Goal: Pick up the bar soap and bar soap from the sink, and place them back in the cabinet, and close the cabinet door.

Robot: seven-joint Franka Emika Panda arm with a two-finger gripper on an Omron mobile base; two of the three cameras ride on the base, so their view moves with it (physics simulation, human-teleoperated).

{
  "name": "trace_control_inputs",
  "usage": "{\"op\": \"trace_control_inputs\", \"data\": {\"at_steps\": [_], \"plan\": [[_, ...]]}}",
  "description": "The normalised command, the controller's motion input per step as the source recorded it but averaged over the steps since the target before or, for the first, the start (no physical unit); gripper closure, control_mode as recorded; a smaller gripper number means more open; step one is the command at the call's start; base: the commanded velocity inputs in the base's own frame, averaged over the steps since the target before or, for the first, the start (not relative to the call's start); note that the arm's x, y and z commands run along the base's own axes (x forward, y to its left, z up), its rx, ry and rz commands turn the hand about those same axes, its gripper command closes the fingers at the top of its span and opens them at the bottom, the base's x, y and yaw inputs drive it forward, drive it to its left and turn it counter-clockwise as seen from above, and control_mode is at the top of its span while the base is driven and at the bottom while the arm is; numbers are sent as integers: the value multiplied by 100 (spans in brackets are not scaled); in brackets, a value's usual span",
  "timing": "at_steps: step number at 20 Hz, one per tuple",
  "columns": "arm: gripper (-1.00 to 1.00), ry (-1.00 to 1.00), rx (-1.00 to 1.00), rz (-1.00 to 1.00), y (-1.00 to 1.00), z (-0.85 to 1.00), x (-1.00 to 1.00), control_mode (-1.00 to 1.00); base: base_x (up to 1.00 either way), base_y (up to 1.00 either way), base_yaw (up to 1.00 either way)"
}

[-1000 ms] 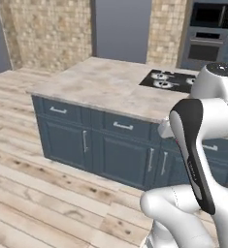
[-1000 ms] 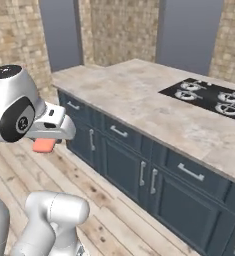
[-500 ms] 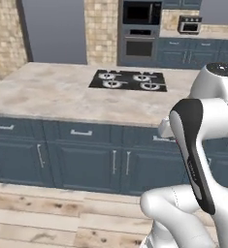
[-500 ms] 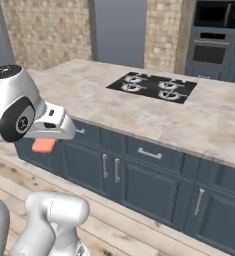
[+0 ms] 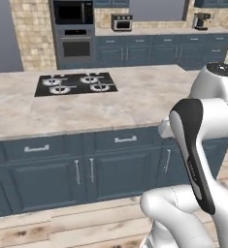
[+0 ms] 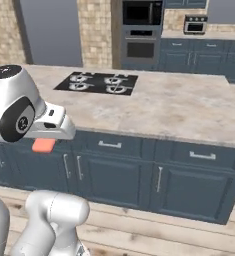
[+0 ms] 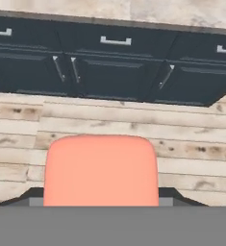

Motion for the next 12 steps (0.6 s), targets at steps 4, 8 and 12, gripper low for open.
{"op": "trace_control_inputs", "data": {"at_steps": [4,8,12], "plan": [[100,0,0,0,0,0,0,100,0,-22,-52],[100,0,0,0,0,0,0,100,0,-23,-52],[100,0,0,0,0,0,0,100,0,-18,-53]]}}
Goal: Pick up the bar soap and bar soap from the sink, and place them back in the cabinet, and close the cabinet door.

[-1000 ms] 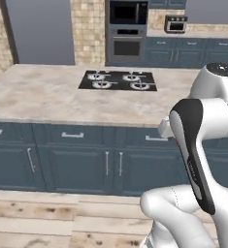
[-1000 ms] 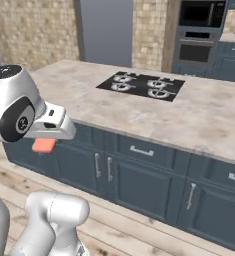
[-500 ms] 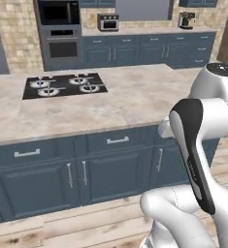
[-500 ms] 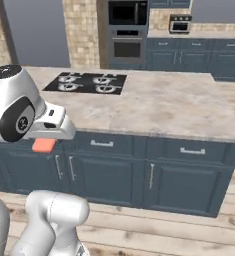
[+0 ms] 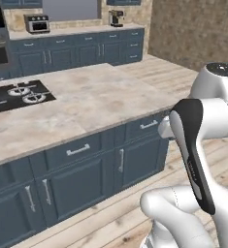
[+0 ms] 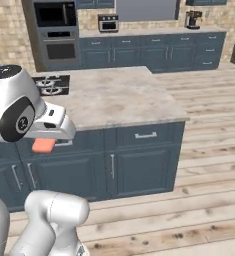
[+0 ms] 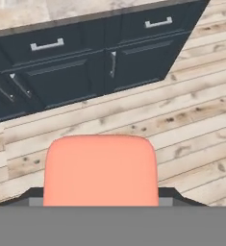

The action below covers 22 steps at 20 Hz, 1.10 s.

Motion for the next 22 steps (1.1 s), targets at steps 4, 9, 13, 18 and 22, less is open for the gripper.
{"op": "trace_control_inputs", "data": {"at_steps": [4,9,13,18,22], "plan": [[100,0,0,0,0,0,0,100,0,-16,-53],[100,0,0,0,0,0,0,100,0,-12,-53],[100,0,0,0,0,0,0,100,0,-8,-54],[100,0,0,0,0,0,0,100,0,-8,-54],[100,0,0,0,0,0,0,100,0,-3,-54]]}}
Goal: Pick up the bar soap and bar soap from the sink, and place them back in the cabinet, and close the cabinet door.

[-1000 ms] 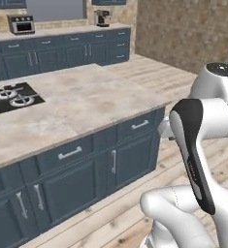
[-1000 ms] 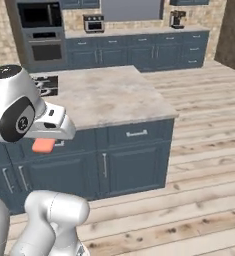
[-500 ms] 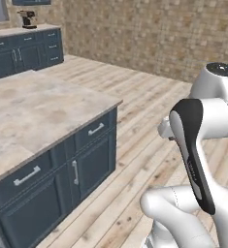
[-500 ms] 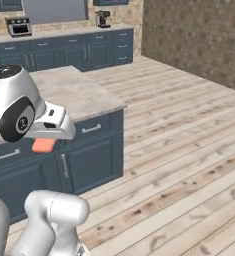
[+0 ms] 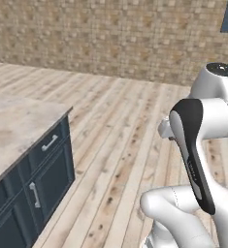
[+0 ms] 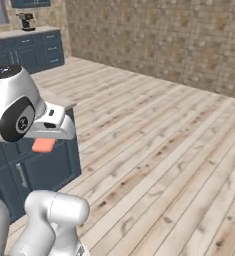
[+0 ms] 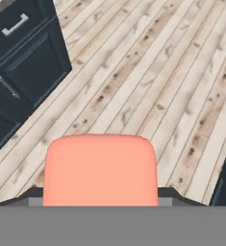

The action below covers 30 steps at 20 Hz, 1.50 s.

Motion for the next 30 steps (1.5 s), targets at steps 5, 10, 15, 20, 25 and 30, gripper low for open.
{"op": "trace_control_inputs", "data": {"at_steps": [5,10,15,20,25,30], "plan": [[100,0,0,0,0,0,0,100,0,0,-55],[100,0,0,0,0,0,0,100,3,0,-52],[100,0,0,0,0,0,0,100,27,2,-42],[100,0,0,0,0,0,0,100,49,19,-31],[100,0,0,0,0,0,0,100,60,15,-21],[100,0,0,0,0,0,0,100,48,1,-37]]}}
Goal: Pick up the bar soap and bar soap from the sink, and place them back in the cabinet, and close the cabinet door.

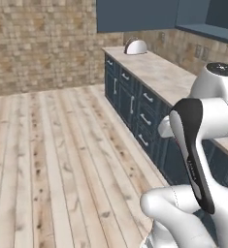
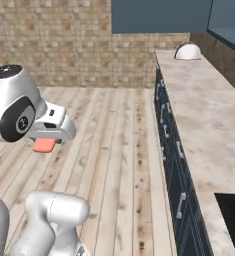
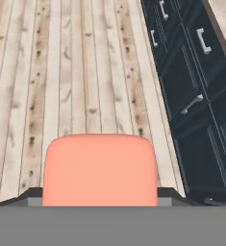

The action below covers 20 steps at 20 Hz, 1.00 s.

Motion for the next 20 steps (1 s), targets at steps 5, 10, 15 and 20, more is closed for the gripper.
{"op": "trace_control_inputs", "data": {"at_steps": [5,10,15,20], "plan": [[100,0,0,0,0,0,0,100,36,5,-46],[100,0,0,0,0,0,0,100,42,12,-47],[100,0,0,0,0,0,0,100,49,18,-45],[100,0,0,0,0,0,0,100,59,19,-43]]}}
